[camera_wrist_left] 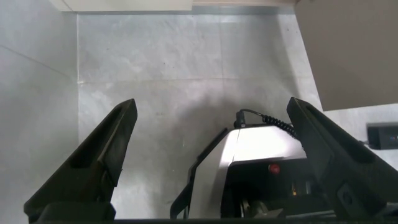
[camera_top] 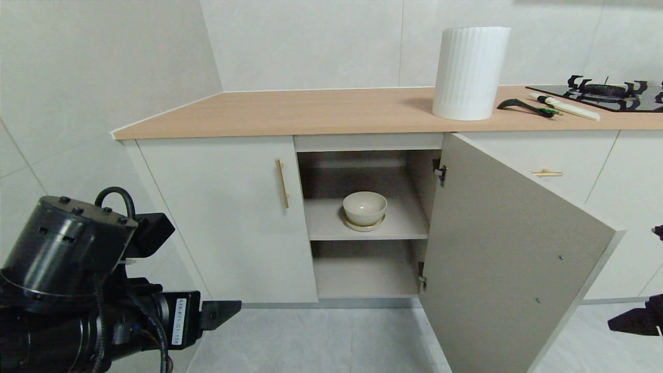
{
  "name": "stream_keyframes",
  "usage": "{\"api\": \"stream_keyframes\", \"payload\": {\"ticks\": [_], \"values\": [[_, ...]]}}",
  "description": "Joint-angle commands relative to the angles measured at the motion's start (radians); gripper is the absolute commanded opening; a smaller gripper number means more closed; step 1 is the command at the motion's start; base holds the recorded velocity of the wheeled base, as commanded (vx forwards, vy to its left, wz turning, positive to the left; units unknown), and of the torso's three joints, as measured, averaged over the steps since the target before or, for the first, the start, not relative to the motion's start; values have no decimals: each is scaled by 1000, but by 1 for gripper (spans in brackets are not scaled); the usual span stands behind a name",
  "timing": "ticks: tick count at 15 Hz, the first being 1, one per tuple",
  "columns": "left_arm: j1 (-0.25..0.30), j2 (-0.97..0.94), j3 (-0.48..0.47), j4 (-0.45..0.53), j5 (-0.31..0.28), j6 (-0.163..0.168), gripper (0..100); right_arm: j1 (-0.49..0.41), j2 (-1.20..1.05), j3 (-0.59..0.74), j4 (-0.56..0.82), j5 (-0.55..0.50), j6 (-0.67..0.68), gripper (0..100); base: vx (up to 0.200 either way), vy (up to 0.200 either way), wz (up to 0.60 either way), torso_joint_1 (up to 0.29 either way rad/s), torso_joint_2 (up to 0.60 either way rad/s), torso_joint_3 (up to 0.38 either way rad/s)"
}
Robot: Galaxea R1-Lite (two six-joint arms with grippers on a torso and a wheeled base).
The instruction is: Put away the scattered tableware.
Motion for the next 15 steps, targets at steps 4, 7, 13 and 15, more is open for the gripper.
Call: {"api": "stream_keyframes", "payload": {"ticks": [4,7,13,15], "values": [[0,1,0,-4,-1,0,100,-128,41,-9,-151,12,3,100,0,0,0,0,0,0],[0,0,0,-4,1,0,100,-164,84,-8,-242,12,24,100,0,0,0,0,0,0],[0,-2,-2,-4,1,0,100,-160,165,-6,-409,27,167,100,0,0,0,0,0,0],[0,-2,-2,-4,-1,0,100,-160,166,-5,-418,44,175,100,0,0,0,0,0,0]]}}
